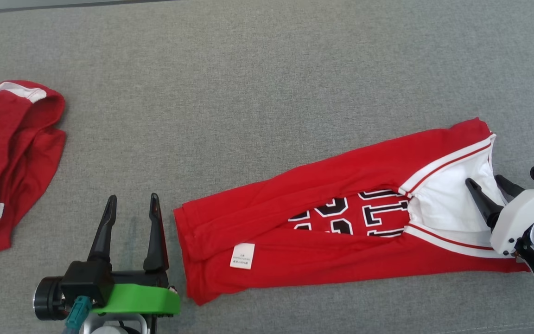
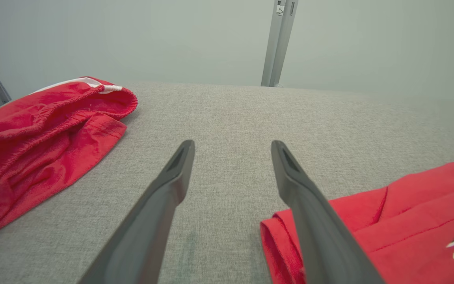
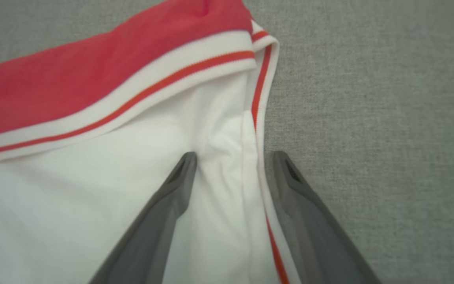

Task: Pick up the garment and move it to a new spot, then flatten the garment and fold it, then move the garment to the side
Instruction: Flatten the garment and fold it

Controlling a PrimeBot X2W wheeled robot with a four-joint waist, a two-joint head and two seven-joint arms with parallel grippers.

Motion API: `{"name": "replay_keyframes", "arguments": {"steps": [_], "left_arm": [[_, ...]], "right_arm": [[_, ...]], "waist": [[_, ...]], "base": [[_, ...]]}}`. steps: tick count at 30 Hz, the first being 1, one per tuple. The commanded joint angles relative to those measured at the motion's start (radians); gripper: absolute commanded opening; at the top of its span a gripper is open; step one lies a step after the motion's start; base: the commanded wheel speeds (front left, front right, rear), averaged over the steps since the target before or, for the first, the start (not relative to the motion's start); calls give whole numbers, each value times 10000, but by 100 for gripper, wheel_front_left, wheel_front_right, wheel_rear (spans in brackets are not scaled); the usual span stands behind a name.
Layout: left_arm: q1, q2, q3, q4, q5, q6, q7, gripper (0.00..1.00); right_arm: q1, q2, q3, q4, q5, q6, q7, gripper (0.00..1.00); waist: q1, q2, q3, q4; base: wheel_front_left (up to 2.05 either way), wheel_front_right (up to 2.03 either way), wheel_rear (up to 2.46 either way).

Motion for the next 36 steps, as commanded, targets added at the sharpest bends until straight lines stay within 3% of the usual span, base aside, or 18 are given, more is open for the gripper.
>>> {"name": "replay_keyframes", "arguments": {"steps": [1, 2, 3, 8, 14, 19, 23, 27, 29, 33, 34, 36], "left_arm": [[13, -113, 130, 102, 148, -144, -29, 100], [51, -213, 230, 157, 203, -253, -31, 100], [73, -285, 301, 210, 264, -372, -31, 100], [165, -603, 777, 517, 541, -829, -30, 100], [271, -845, 1102, 948, 506, -1344, -30, 100], [561, -913, 1059, 1218, 435, -1493, -30, 100], [883, -920, 820, 1275, 18, -1379, -30, 100], [1149, -919, 575, 1292, -233, -1195, -31, 100], [1217, -921, 360, 1383, -344, -1166, -31, 100], [1062, -912, -3, 1643, -521, -1151, -31, 100], [1062, -912, -3, 1643, -521, -1151, -31, 100], [878, -912, -205, 1741, -552, -1126, -29, 100]], "right_arm": [[182, 311, 384, 141, 285, 18, 423, 100], [205, 363, 545, 65, 459, 43, 535, 7], [228, 361, 634, -12, 699, 60, 634, 0], [229, -197, 611, -257, 1876, 29, 688, 0], [556, -1573, -310, 611, 3169, -3, 769, 0], [1088, -2729, -1184, 1300, 3950, -2, 865, 0], [1656, -3284, -1251, 429, 4033, 7, 833, 0], [2402, -3270, -1161, -1794, 4070, 4, 740, 0], [2575, -2924, -1060, -2688, 3705, 6, 723, 0], [2200, -1331, -580, -3845, 2700, 7, 1258, 0], [2200, -1331, -580, -3845, 2700, 7, 1258, 0], [1853, -181, -357, -3831, 2047, 7, 1569, 0]], "waist": [[0, 36, -22, 89], [0, 36, -44, 108], [0, 36, -69, 122], [0, 36, -326, 104], [0, 36, -966, 277], [0, 36, -1555, 456], [0, 36, -2041, 578], [0, 36, -2329, 499], [0, 36, -2378, 378], [0, 36, -2297, 46], [0, 36, -2297, 46], [0, 36, -2203, -67]], "base": [[0, 0, 0], [0, 0, 0], [0, 0, 0], [0, 0, 0], [0, 0, 0], [0, 0, 0], [0, 0, 0], [0, 0, 0], [0, 0, 0], [0, 0, 0], [0, 0, 0], [0, 0, 0]]}}
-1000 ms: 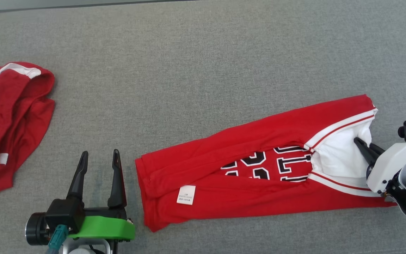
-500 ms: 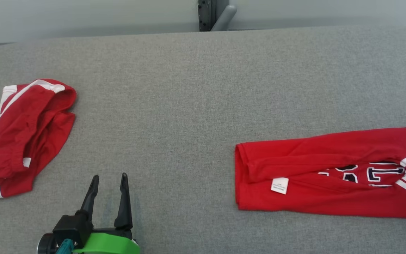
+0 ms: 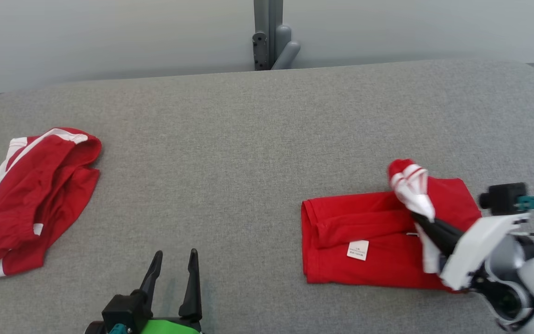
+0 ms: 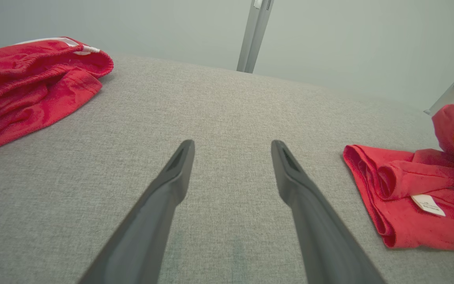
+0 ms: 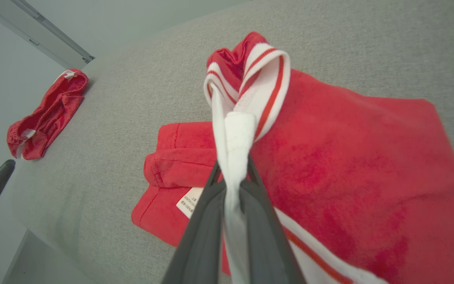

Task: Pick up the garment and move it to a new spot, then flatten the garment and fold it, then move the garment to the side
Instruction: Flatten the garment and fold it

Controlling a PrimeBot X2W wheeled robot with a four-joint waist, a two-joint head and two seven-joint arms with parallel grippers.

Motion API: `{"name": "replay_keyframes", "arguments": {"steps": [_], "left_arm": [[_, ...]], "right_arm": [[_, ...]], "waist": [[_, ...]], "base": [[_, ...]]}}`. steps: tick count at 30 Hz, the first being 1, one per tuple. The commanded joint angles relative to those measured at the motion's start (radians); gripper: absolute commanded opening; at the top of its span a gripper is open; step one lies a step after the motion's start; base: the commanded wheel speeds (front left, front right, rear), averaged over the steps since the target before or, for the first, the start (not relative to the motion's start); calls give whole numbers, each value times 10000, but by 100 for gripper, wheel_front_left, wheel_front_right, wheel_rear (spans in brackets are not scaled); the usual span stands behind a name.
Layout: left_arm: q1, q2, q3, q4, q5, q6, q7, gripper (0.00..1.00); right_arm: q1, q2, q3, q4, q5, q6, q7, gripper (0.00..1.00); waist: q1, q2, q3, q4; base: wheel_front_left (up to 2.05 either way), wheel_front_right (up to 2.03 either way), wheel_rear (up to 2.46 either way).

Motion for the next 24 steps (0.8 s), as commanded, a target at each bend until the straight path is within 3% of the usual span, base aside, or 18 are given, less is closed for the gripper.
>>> {"name": "replay_keyframes", "arguments": {"steps": [1, 7, 12, 13, 14, 15, 20, 24], "left_arm": [[-202, 28, -31, 11, -72, 63, -29, 100], [-481, 27, -386, 271, -142, 90, -29, 100], [-642, 28, -550, 408, -45, 7, -29, 100], [-662, 28, -528, 430, -13, 23, -29, 100], [-674, 28, -480, 427, -3, 38, -29, 100], [-670, 28, -432, 427, 13, 45, -28, 100], [-448, 26, -175, 452, 134, 2, -28, 100], [-253, 28, 101, 376, 177, -43, -29, 100]], "right_arm": [[-159, 260, 52, 89, -183, 4, 56, 0], [-925, 3020, 296, 1560, -2060, 4, 121, 0], [-1347, 4223, 333, 2671, -2732, 4, -175, 0], [-1452, 4313, 339, 2819, -2883, 4, -290, 15], [-1515, 4410, 351, 2929, -2978, 4, -394, 40], [-1540, 4500, 409, 3035, -3032, 4, -447, 100], [-1573, 4416, 566, 2730, -3029, 4, -1003, 100], [-1218, 3937, 327, 1726, -3090, 4, -1669, 100]], "waist": [[1, 35, 164, -188], [1, 35, 274, -251], [1, 35, 300, -117], [1, 35, 304, -102], [1, 35, 309, -93], [1, 35, 315, -91], [1, 35, 306, -204], [1, 35, 228, -378]], "base": [[0, 0, 0], [0, 0, 0], [0, 0, 0], [0, 0, 0], [0, 0, 0], [0, 0, 0], [0, 0, 0], [0, 0, 0]]}}
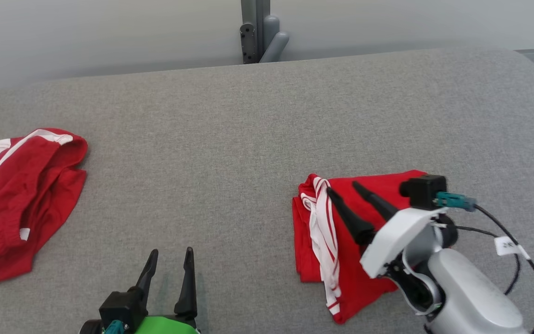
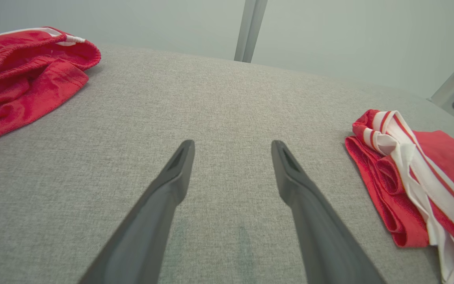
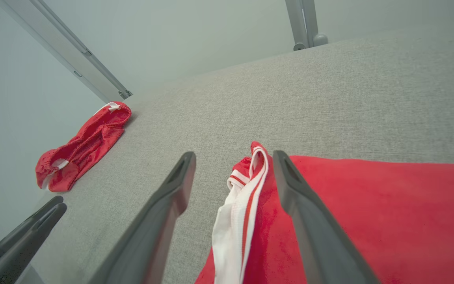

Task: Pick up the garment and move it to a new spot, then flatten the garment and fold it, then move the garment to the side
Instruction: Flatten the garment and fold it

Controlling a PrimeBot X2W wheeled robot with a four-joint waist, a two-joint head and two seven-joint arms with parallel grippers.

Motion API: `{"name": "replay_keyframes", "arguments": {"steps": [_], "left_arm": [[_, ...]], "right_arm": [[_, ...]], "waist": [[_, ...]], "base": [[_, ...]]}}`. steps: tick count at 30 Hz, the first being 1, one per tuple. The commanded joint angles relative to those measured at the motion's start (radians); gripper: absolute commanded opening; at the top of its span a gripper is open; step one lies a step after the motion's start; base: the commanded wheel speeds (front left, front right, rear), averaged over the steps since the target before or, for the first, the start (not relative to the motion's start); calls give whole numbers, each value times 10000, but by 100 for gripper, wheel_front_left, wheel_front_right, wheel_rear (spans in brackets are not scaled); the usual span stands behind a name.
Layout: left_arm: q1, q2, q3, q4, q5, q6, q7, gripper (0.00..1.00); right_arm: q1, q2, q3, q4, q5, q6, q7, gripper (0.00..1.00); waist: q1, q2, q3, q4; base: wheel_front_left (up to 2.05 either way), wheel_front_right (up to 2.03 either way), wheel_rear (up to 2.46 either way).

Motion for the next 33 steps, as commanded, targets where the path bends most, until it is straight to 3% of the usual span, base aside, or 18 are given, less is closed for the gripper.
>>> {"name": "replay_keyframes", "arguments": {"steps": [1, 8, 9, 10, 11, 19, 25, 33], "left_arm": [[158, 26, 167, -84, 20, -12, -28, 100], [530, 27, 331, -324, -158, 98, -28, 100], [567, 26, 308, -343, -177, 96, -28, 100], [598, 26, 295, -359, -191, 103, -28, 100], [623, 26, 283, -358, -216, 113, -28, 100], [268, 26, 18, -421, -323, 162, -28, 100], [-61, 26, -56, -398, -167, 187, -28, 100], [-359, 25, 34, -271, -11, 99, -28, 100]], "right_arm": [[339, -419, -256, -517, -189, 4, -415, 100], [1488, -1546, -1943, -1489, -1725, 4, -2059, 100], [1632, -1616, -2149, -1406, -1935, 2, -2208, 82], [1796, -1584, -2303, -1268, -2051, 1, -2308, 25], [1899, -1519, -2383, -1147, -2124, 4, -2396, 0], [1399, -1162, -2576, 472, -3236, 2, -3100, 0], [397, -535, -2231, 1955, -4296, -3, -3370, 0], [-91, 687, -1495, 2578, -5108, -1, -3367, 0]], "waist": [[0, 35, -85, -148], [0, 35, -184, -328], [0, 35, -188, -334], [0, 35, -186, -340], [0, 35, -178, -338], [0, 35, 245, -157], [0, 35, 789, 34], [0, 35, 1295, 395]], "base": [[0, 0, 0], [0, 0, 0], [0, 0, 0], [0, 0, 0], [0, 0, 0], [0, 0, 0], [0, 0, 0], [0, 0, 0]]}}
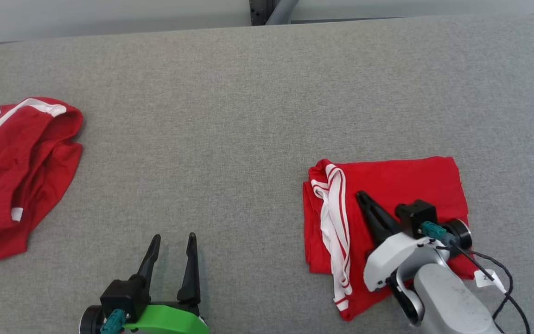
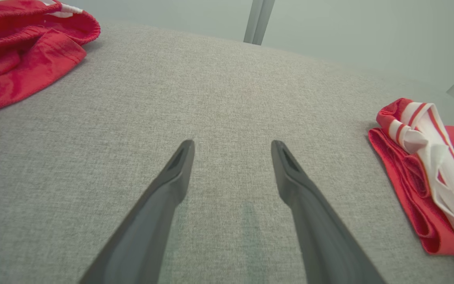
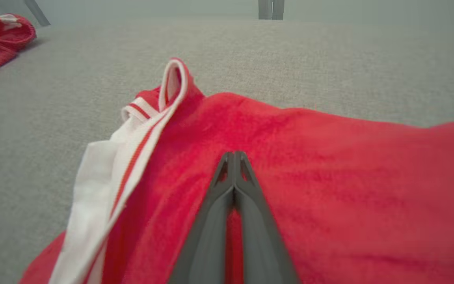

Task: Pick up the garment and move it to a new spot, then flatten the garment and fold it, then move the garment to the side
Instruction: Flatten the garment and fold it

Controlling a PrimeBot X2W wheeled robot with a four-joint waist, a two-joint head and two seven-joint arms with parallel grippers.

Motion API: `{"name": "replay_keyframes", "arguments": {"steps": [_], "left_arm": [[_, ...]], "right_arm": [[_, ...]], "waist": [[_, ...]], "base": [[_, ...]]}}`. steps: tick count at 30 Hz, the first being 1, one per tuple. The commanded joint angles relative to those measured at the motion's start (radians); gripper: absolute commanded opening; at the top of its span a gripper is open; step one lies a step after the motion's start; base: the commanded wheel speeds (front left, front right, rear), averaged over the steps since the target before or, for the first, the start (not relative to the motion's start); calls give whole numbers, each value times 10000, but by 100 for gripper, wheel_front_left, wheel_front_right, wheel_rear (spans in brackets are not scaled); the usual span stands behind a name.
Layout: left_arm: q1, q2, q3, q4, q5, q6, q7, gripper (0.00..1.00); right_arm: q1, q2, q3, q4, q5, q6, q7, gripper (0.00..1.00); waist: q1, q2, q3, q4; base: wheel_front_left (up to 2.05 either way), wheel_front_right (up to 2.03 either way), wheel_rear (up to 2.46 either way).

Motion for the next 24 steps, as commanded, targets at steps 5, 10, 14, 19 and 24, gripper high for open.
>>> {"name": "replay_keyframes", "arguments": {"steps": [5, 10, 14, 19, 24], "left_arm": [[-258, 25, -33, 33, 43, 1, -27, 100], [-314, 25, -103, 64, 1, 34, -26, 100], [-304, 25, -112, 94, -12, 35, -26, 100], [-236, 25, -53, 132, -22, 30, -26, 100], [-16, 25, 17, 168, -82, -55, -27, 100]], "right_arm": [[-415, 292, 428, 56, -46, -7, -39, 0], [-617, 404, 795, 121, -51, -7, -36, 0], [-695, 423, 1085, 69, -92, -5, -35, 0], [-530, 431, 1538, 83, 252, -7, -36, 0], [-320, 428, 2015, -52, 580, -7, -36, 0]], "waist": [[0, 35, 320, 345], [0, 35, 409, 537], [0, 35, 372, 654], [0, 35, 207, 743], [0, 35, -89, 643]], "base": [[0, 0, 0], [0, 0, 0], [0, 0, 0], [0, 0, 0], [0, 0, 0]]}}
